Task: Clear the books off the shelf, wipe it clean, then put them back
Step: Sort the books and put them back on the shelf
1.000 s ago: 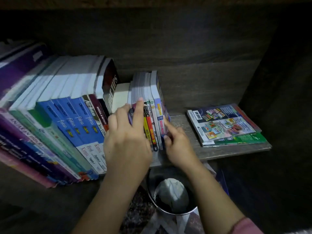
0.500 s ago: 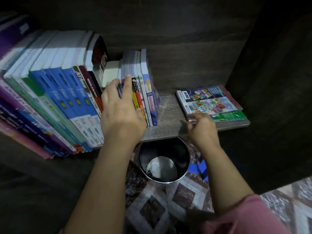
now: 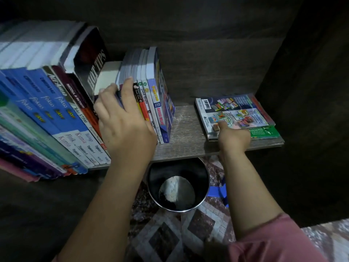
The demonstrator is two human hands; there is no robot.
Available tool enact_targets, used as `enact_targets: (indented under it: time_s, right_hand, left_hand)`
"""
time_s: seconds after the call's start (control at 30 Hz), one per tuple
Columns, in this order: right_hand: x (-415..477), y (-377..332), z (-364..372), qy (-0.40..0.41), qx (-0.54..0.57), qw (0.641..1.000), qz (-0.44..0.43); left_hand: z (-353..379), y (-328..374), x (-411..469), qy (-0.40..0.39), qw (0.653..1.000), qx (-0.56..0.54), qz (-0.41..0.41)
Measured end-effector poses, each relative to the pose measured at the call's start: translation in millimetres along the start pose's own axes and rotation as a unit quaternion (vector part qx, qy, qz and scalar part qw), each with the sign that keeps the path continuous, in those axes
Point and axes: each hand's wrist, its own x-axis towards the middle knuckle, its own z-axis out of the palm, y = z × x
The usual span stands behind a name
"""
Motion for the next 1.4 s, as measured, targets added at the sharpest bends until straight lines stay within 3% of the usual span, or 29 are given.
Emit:
enact_targets:
  time_s: [0.27,0.43,0.57,0.77,0.93,1.2,1.3,1.4]
  right_hand:
    - [11,-17,0,-0.02,0.076,0.996,0.052]
    - [1,-17,14,-0.068,-0.004,0.991,-0.117]
    - [-39,-25,18,-0.096,-0.122,0.94,-0.303]
    - [-68,-4,34,-0.157,-0.202,0.883,-0.393]
    - [-73,14,42,-0.255,-0.287,0.84,-0.383]
    - [-55,9,37,-0.344,-0.364,0.793,-0.347]
    - [-51,6,32,-0.305,-0.389,0.796,-0.351]
    - [-43,2,29,-0.19,-0.394,0.826,-0.356]
  left_hand:
    - [-8,-6,2,-0.031,0.999,-0.008,0.016]
    - [-9,-7,6,-0.011,1.0,-0.012,0.025]
    - [-12,-9,13,-0.003,0.999,-0.035,0.013]
    - [-14,-13,14,0.002,0.999,-0.044,0.019]
    - [-15,-15,14,0.0,0.999,-0.046,0.021]
    - [-11,-15,14,0.009,0.999,-0.032,0.041]
    - [-5,-15,13,0.026,0.999,-0.015,0.035]
    - [2,-13,11,0.047,0.999,0.001,0.026]
